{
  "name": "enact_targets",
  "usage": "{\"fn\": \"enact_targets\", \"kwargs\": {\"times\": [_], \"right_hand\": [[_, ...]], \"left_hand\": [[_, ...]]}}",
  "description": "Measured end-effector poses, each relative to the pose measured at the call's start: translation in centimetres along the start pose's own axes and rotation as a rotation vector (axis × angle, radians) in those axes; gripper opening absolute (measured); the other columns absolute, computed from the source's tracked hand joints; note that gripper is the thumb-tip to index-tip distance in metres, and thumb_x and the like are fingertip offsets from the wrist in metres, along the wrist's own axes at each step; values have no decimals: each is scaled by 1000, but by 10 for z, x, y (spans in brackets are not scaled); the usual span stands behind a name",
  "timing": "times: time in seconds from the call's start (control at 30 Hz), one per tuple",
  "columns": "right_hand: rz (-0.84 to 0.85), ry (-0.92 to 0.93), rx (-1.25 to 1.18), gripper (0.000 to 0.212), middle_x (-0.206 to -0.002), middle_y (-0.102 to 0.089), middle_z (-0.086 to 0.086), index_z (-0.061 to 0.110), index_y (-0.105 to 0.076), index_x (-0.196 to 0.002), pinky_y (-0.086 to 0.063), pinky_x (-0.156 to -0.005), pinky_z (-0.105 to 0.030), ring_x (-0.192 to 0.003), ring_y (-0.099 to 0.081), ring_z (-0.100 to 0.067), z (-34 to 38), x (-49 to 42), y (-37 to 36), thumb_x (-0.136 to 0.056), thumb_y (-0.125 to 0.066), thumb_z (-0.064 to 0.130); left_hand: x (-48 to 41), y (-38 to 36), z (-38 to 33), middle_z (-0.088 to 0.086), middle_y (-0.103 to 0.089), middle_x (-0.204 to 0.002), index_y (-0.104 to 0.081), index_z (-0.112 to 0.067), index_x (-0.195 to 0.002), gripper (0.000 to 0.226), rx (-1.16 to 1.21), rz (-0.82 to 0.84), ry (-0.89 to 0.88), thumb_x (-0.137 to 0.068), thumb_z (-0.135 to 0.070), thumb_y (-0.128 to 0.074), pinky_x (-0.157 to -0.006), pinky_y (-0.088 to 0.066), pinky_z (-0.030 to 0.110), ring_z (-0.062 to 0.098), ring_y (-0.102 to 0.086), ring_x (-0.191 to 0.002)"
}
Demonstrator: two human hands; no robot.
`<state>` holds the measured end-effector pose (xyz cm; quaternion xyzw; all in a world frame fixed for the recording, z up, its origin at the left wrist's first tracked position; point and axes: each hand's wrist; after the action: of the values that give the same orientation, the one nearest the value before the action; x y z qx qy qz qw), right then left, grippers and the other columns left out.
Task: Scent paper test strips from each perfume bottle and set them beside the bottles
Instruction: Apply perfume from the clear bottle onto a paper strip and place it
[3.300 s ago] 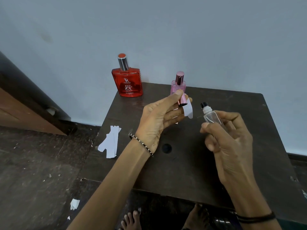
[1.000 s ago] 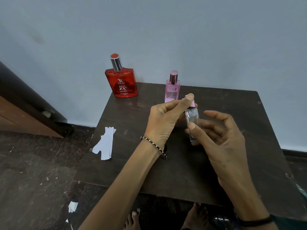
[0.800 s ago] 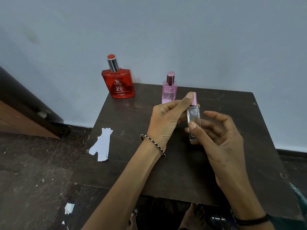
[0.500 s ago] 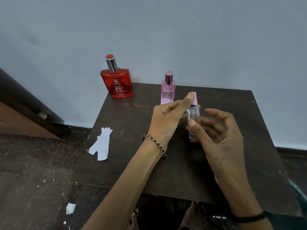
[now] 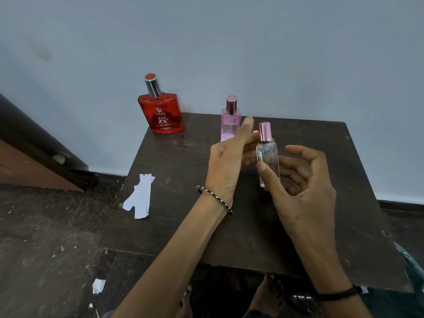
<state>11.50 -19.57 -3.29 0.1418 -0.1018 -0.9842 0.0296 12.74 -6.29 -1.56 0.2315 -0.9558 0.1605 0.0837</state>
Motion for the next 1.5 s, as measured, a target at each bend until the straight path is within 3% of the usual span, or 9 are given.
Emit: {"fn": "enact_targets", "kwargs": {"times": [0.13,0.33,0.47,0.6,0.73,0.9,1.03,1.2,1.5], "right_hand": [[-24,-11,-32,51,-107,-75,14,30,-53,-126,-56,-80,-12,-101,-71,3,0,-1,3,-85,-83,34],[-117,-32,-76,50,-114,-74,5,28,-53,-128,-60,-87,-25,-105,-72,-7,-1,-3,8,-87,-81,36],[-191,-64,-93,49,-117,-74,1,30,-54,-126,-62,-88,-43,-106,-73,-11,-2,-4,12,-86,-81,38],[-225,-82,-78,50,-115,-75,1,30,-54,-125,-62,-87,-47,-104,-74,-12,-3,-4,13,-85,-81,41],[-222,-85,-78,50,-113,-75,4,30,-55,-124,-62,-86,-46,-103,-74,-11,-3,-4,12,-84,-82,41],[-209,-74,-63,47,-113,-75,6,32,-54,-123,-62,-87,-42,-103,-73,-8,-2,-4,13,-85,-81,39],[-210,-79,-69,48,-113,-75,8,32,-55,-122,-62,-87,-44,-103,-73,-8,-5,-4,17,-84,-80,42],[-209,-61,-86,42,-109,-75,15,40,-55,-117,-63,-83,-33,-101,-73,-6,-6,-7,17,-84,-81,42],[-186,-116,-22,45,-109,-70,29,38,-57,-121,-57,-79,-15,-101,-69,6,-18,-12,17,-84,-81,42]], "left_hand": [[-4,3,1,6,-81,-95,-78,-9,-99,40,-24,29,7,-97,-42,-56,-67,-59,19,15,-76,-83],[-3,5,4,17,-77,-105,-76,-2,-106,20,-46,45,-67,-96,-13,-62,-89,-60,38,27,-73,-101],[-5,5,9,17,-75,-107,-71,-3,-113,21,-274,45,-155,-97,1,-58,-95,-57,44,28,-73,-101],[-4,6,16,5,-74,-111,-66,-14,-124,29,-591,36,-243,-96,-9,-62,-93,-57,29,14,-71,-99],[-5,2,17,5,-72,-111,-64,-14,-126,32,-735,11,-328,-94,-10,-67,-84,-54,18,10,-67,-89],[-3,-5,21,9,-66,-104,-70,-9,-112,19,-930,-28,-478,-94,-14,-67,-81,-55,30,19,-65,-86],[-1,-8,22,12,-62,-107,-69,-5,-112,23,-1030,-16,-507,-102,-20,-55,-76,-43,19,15,-57,-86],[10,6,17,1,-68,-104,-71,-13,-105,18,-1242,59,-649,-97,-19,-57,-73,-53,28,15,-61,-92],[15,9,25,3,-68,-130,-68,-11,-125,38,-1565,145,-716,-100,-35,-53,-95,-47,36,19,-61,-121]]}}
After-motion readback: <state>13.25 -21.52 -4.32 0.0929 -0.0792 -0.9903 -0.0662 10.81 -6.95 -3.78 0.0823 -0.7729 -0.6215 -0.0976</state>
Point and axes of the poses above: each hand's wrist, its own x-axis away from the middle knuckle, its own y-axis out of the back of the hand, z = x × y
